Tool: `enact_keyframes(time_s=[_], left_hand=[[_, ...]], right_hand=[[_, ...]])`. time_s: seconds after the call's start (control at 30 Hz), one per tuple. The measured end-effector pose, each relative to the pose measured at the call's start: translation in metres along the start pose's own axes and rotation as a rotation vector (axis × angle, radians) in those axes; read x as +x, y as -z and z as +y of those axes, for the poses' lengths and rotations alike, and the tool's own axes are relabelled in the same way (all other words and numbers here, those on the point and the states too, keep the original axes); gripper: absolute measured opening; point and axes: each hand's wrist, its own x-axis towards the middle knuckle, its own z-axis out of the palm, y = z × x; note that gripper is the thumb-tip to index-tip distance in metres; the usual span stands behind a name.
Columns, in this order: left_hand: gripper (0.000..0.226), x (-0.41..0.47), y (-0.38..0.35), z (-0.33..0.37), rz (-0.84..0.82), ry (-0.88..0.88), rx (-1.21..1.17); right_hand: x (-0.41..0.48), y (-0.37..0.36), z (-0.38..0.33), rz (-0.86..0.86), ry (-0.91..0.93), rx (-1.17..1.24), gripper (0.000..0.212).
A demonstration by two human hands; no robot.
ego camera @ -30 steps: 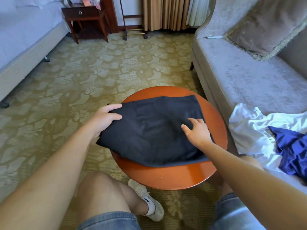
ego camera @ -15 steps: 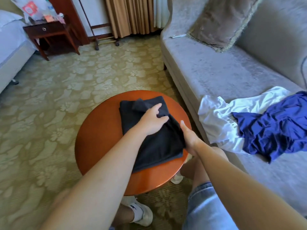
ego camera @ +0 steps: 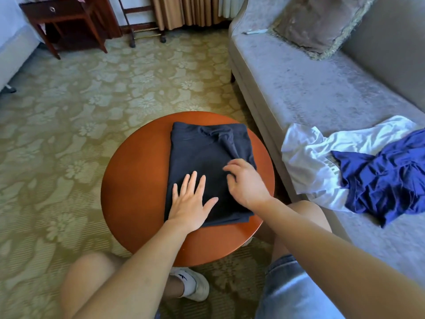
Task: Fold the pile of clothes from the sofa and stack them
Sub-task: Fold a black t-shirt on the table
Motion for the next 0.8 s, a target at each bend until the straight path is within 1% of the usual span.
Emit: enact_keyframes(time_s=[0.07,0.13,0.17,0.2,0.27,0.3,0.33,0.4,0.43,0.5,0.57,0.63,0.7,0.77,0.8], left_hand=[[0.076,0.002,0.005,-0.019,-0.002,-0.055,0.030],[0.079,0.004,0.011,-0.044,0.011,-0.078,0.082],[0.080,0.005,0.015,-0.058,0.022,-0.065,0.111],[0.081,0.007,0.020,-0.073,0.031,-0.033,0.138],[0.081,0.012,0.031,-0.105,0.045,0.091,0.171],[0.081,0.014,0.036,-0.118,0.057,0.174,0.171],[0.079,0.016,0.040,-0.128,0.076,0.259,0.159],[0.075,0.019,0.045,-0.135,0.133,0.406,0.073],[0.074,0.020,0.047,-0.132,0.163,0.461,-0.004],[0.076,0.020,0.046,-0.116,0.210,0.544,-0.191],[0.079,0.018,0.040,-0.099,0.214,0.591,-0.338],[0.081,0.011,0.025,-0.084,0.215,0.576,-0.357],[0.080,0.003,0.012,-0.077,0.266,0.539,-0.308],[0.079,-0.001,0.005,-0.076,0.332,0.521,-0.284],[0.078,-0.001,0.004,-0.076,0.352,0.520,-0.284]], right_hand=[[0.011,-0.013,-0.010,-0.208,0.083,-0.099,0.037],[0.022,-0.022,-0.011,-0.375,0.078,-0.259,0.044],[0.025,-0.025,-0.011,-0.433,0.056,-0.339,0.046],[0.025,-0.027,-0.012,-0.454,0.039,-0.408,0.048],[0.020,-0.034,-0.020,-0.395,0.063,-0.496,0.045],[0.018,-0.037,-0.026,-0.352,0.088,-0.501,0.042],[0.018,-0.040,-0.033,-0.319,0.089,-0.478,0.038],[0.027,-0.042,-0.045,-0.233,0.033,-0.401,0.032],[0.034,-0.043,-0.045,-0.182,-0.005,-0.391,0.033],[0.048,-0.041,-0.035,-0.161,-0.123,-0.438,0.048],[0.054,-0.040,-0.018,-0.216,-0.307,-0.424,0.064],[0.047,-0.044,-0.002,-0.199,-0.461,-0.340,0.070],[0.033,-0.047,0.007,-0.092,-0.501,-0.278,0.072],[0.019,-0.047,0.007,0.006,-0.481,-0.272,0.072],[0.016,-0.046,0.005,0.026,-0.477,-0.271,0.073]])
